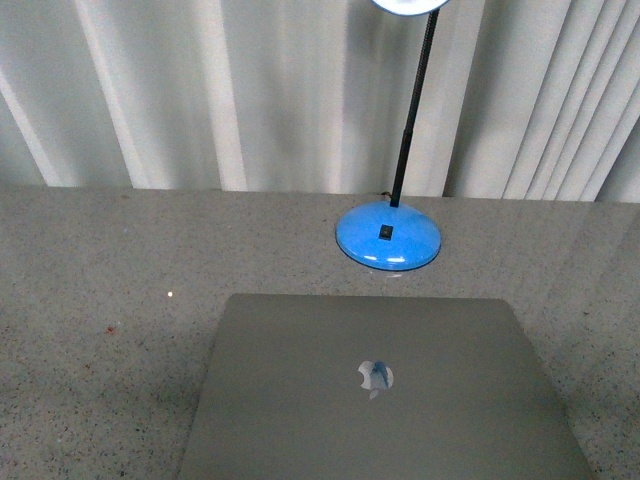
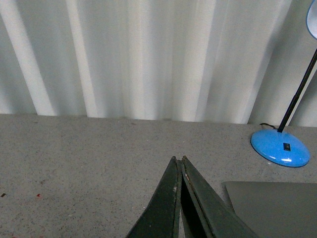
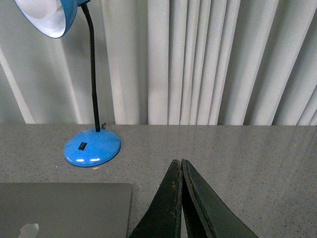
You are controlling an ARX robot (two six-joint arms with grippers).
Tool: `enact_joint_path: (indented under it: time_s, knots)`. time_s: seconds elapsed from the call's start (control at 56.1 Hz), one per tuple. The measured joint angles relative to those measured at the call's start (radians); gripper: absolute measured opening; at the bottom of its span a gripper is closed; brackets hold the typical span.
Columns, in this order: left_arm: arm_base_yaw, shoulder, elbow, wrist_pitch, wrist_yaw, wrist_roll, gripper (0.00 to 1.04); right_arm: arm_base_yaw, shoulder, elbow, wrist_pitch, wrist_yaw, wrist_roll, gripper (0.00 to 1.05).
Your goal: Close laptop
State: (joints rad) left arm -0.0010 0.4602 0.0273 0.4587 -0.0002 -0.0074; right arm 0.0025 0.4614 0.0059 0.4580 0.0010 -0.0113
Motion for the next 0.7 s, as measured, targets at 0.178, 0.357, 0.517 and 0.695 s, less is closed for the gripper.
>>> enact_joint_path:
  time_s: [0.178, 0.357, 0.517, 0.695]
  knots:
    - [0.0, -0.084, 0.0, -0.08, 0.0, 0.0, 0.04, 0.0, -0.084, 0.0, -0.08, 0.0, 0.0, 0.03]
    - [0.0, -0.154, 0.0, -0.149, 0.0, 0.0, 0.04, 0.0, -0.154, 0.0, -0.149, 0.0, 0.0, 0.03]
    - [0.0, -0.209, 0.0, -0.204, 0.0, 0.0, 0.04, 0.0, -0.21, 0.0, -0.203, 0.0, 0.0, 0.03]
    - [0.0, -0.266, 0.0, -0.261, 0.0, 0.0, 0.04, 0.0, -0.267, 0.0, -0.26, 0.0, 0.0, 0.03]
